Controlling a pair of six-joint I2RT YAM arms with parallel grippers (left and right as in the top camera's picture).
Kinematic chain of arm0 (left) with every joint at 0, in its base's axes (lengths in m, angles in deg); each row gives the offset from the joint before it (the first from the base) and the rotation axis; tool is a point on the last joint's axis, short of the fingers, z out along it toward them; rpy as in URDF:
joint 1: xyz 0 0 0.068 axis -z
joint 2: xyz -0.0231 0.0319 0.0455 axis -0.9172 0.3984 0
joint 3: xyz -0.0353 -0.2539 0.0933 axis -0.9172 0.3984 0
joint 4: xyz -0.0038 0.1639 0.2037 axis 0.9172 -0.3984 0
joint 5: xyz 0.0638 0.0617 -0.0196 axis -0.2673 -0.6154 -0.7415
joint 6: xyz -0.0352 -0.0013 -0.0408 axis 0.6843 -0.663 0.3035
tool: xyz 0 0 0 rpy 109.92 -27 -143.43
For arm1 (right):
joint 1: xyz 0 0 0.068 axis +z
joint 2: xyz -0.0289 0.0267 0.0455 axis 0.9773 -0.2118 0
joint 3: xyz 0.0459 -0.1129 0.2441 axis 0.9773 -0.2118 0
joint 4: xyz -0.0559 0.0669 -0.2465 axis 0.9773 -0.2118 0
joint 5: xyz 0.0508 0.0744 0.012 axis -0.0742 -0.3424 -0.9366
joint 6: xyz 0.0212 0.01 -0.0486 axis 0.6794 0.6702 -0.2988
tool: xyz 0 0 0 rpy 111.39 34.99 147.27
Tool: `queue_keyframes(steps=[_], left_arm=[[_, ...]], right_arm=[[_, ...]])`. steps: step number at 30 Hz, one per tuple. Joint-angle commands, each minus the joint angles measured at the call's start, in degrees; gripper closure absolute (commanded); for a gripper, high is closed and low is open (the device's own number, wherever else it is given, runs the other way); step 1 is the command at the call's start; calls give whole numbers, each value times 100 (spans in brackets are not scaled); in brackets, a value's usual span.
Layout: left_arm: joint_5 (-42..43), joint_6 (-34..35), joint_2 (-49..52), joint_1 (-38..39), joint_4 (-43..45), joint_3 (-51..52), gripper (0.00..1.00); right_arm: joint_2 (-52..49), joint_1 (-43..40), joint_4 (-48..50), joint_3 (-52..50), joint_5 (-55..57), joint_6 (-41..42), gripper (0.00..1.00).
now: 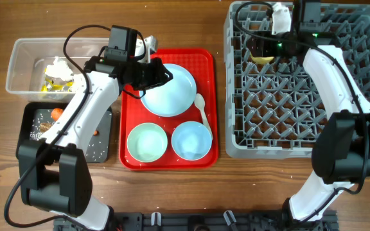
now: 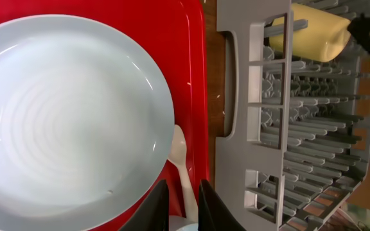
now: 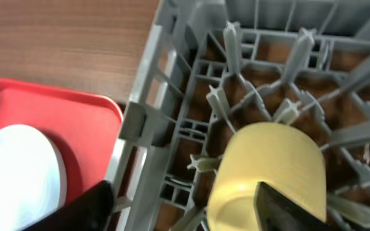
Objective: Sort waste into correct bins and load items into the dishwasher rack
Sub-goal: 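Place the yellow cup in the rack and move the right gripper back, then grasp the light-blue bowl on the red tray with the left gripper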
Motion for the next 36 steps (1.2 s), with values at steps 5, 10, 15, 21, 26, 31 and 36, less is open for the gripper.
queue_keyframes(steps=[5, 10, 15, 21, 26, 31, 36], left_arm=[[-39, -50, 48, 15, -87, -4, 84], [-37, -50, 48, 15, -87, -4, 84], [-39, -50, 48, 15, -260, -4, 85], [-39, -50, 48, 15, -468, -4, 85], [-190, -52, 48, 15, -713, -4, 87], [-398, -55, 48, 15, -925, -4, 89], [-435, -337, 48, 15, -1104, -4, 94]], right_arm=[[-46, -2, -625, 662, -146, -131, 21], [568, 48, -1860, 793, -435, -129, 21], [815, 188, -3316, 774, -455, -131, 20], [804, 772, -3840, 15, -424, -87, 34], [804, 1139, -3515, -496, -157, -2, 42], [807, 1554, -3460, -540, 13, 20, 51], [901, 1790, -3484, -540, 11, 24, 52]])
